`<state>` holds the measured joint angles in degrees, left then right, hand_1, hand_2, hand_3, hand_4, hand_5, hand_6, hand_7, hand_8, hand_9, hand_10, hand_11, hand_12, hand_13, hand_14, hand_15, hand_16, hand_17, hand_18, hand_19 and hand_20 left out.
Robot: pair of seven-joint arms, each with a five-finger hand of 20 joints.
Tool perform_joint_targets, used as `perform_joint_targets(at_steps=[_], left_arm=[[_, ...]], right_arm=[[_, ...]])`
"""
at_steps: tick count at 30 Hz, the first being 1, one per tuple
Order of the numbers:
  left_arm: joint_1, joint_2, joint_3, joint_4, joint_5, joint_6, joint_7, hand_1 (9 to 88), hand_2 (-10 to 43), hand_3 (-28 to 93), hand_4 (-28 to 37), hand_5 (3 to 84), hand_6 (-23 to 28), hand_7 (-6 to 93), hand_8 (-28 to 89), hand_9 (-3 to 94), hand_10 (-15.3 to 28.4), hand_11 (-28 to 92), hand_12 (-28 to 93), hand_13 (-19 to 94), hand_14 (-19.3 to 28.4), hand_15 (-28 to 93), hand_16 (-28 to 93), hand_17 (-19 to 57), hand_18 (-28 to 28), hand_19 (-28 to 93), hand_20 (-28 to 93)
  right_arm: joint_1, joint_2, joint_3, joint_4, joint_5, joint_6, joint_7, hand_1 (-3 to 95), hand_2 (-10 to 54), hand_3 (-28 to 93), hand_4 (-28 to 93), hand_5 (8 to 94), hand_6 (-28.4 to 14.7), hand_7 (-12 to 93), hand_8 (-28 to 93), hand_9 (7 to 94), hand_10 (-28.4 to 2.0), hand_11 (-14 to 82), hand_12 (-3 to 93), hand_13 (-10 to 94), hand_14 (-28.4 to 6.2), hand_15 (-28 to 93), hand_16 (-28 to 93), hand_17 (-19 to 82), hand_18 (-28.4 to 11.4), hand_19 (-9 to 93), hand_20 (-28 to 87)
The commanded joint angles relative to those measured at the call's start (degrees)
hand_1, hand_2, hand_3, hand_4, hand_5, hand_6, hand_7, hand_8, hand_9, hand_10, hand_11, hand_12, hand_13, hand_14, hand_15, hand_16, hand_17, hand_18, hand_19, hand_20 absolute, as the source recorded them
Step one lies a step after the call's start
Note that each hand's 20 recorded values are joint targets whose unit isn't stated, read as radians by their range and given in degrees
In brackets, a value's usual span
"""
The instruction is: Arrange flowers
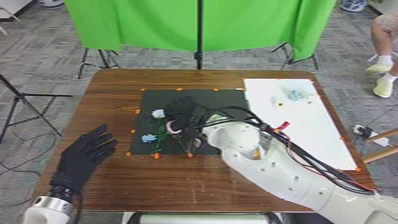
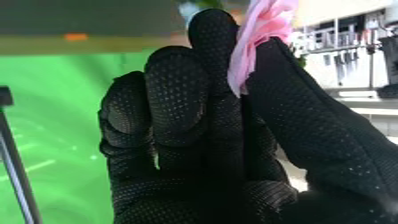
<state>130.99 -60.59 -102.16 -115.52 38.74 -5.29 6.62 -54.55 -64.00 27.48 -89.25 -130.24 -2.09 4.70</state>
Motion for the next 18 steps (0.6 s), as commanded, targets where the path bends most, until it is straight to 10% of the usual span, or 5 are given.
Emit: perform_joint_targets(at_steps=[1, 18], left_arm=[[-0.3, 0.12, 0.41, 0.61, 0.33, -0.68, -0.86, 23.7, 0.6, 68, -27.0, 32.9, 4.1, 19.6, -9, 28.9, 12.3, 25, 17, 24, 14.2, 39, 1, -8.5, 20.9, 50, 10], [-0.1, 0.32, 0.34, 0.67, 0.22, -0.42, -0.46, 23.6, 0.5, 69, -27.1, 32.9, 4.1, 19.7, -9, 29.0, 12.3, 25, 17, 24, 14.2, 39, 1, -8.5, 21.0, 50, 10]], right_arm=[[1.4, -1.4, -2.6, 2.1, -3.7, 3.6, 1.7, 51.6, -4.0, 81, -28, 62.6, 1.9, 52, -6, 84.8, -5.0, 19.6, 44.1, 76, -3.4, 64, 28, 37, -15.8, 87, 38], [3.0, -0.3, -4.1, 1.6, -5.6, 6.1, 6.2, 47.3, -5.1, 75, -28, 55.9, 1.7, 52, -7, 76.4, -5.7, 20.5, 44.5, 70, -3.5, 66, 28, 34, -15.3, 84, 39]])
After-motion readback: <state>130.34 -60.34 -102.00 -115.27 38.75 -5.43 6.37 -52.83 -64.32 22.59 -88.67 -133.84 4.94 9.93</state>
